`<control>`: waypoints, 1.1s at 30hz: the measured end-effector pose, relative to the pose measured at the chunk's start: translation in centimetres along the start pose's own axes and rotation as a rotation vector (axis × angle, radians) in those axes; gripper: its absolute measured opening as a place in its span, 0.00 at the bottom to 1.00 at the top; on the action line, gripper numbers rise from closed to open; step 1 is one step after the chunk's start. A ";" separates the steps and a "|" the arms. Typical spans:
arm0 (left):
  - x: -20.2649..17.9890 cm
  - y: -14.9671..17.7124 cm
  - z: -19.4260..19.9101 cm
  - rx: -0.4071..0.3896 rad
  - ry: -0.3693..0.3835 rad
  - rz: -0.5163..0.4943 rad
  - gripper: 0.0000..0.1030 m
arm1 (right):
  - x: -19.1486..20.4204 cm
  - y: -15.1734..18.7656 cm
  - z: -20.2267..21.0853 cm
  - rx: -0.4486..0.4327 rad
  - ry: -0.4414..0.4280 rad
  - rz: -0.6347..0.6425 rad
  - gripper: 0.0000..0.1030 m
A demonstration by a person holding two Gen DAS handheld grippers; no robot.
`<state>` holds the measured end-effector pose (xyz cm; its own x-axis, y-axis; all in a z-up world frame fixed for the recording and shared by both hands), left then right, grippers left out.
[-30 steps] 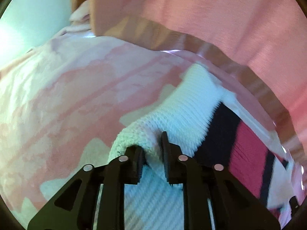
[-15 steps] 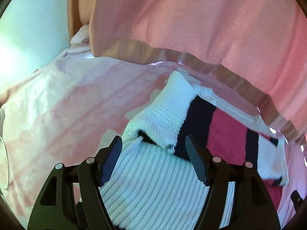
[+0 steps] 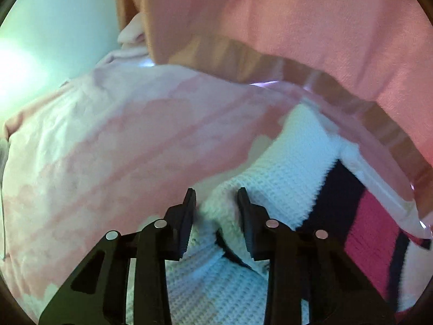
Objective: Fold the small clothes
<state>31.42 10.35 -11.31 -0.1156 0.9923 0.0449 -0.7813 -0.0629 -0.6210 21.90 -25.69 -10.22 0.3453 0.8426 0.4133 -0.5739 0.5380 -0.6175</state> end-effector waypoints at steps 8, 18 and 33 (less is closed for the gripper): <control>1.4 0.9 3.5 0.013 0.122 -0.060 0.56 | -0.9 2.9 5.2 0.111 -0.022 -0.023 0.42; 9.2 13.9 9.7 0.228 0.168 -0.136 0.72 | -4.3 19.9 14.9 0.368 -0.085 0.032 0.50; 6.9 19.3 13.3 0.202 0.305 -0.174 0.10 | -4.2 17.8 17.6 0.229 -0.085 0.026 0.05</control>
<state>7.34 14.61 -12.57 0.1927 0.9742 -0.1174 -0.8814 0.1192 -0.4571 -2.85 -20.06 -11.18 0.2698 0.8457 0.4605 -0.7384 0.4887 -0.4648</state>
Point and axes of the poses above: each gripper's, at about its wrist camera, not at the fingertips, and z roughly against the way its jaws point, x to its left, y to its underside, the point moved 6 cm from there along -z, roughly the way its jaws point, and after that the axes turned 12 degrees about -z, right-handed, at the moved point
